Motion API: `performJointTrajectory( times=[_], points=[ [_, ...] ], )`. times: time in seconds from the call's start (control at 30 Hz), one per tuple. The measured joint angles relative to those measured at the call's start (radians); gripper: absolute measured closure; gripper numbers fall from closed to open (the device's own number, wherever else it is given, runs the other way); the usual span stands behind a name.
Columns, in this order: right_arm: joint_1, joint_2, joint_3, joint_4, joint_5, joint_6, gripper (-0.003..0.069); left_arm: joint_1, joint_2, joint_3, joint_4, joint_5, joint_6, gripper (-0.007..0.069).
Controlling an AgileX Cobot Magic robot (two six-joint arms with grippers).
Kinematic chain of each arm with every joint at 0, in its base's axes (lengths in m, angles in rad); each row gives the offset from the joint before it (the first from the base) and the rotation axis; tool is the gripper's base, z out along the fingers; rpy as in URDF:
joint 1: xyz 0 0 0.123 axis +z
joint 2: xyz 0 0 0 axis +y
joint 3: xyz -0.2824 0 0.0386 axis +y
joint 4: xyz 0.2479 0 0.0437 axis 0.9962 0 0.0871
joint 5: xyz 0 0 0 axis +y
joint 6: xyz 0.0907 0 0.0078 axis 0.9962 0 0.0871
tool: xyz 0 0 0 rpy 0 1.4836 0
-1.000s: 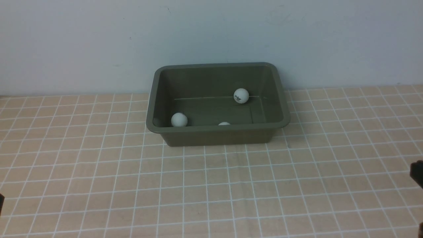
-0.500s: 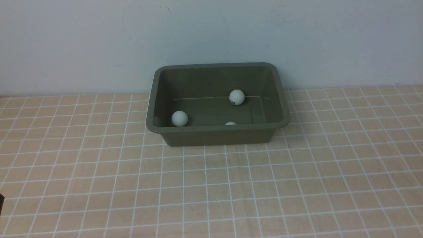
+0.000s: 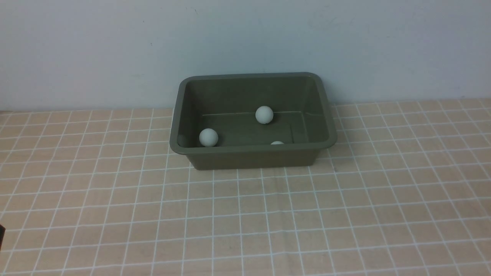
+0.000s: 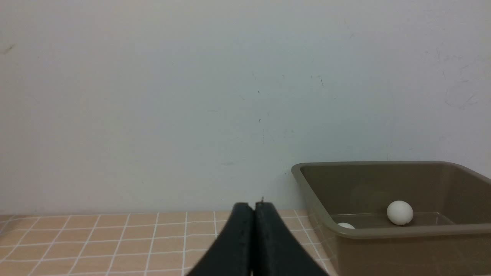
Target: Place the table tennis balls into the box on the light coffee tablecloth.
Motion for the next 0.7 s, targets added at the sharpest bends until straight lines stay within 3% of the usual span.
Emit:
performJointTrajectory(
  times=[0.27,0.7],
  points=[
    [0.0,0.0,0.023,0.068,0.01,0.05,0.0676,0.0,0.0,0.0,0.0,0.0,0.0,0.0689],
    [0.0,-0.001,0.393,0.016,-0.552,0.053,0.0676,0.0,0.0,0.0,0.0,0.0,0.0,0.0689]
  ],
)
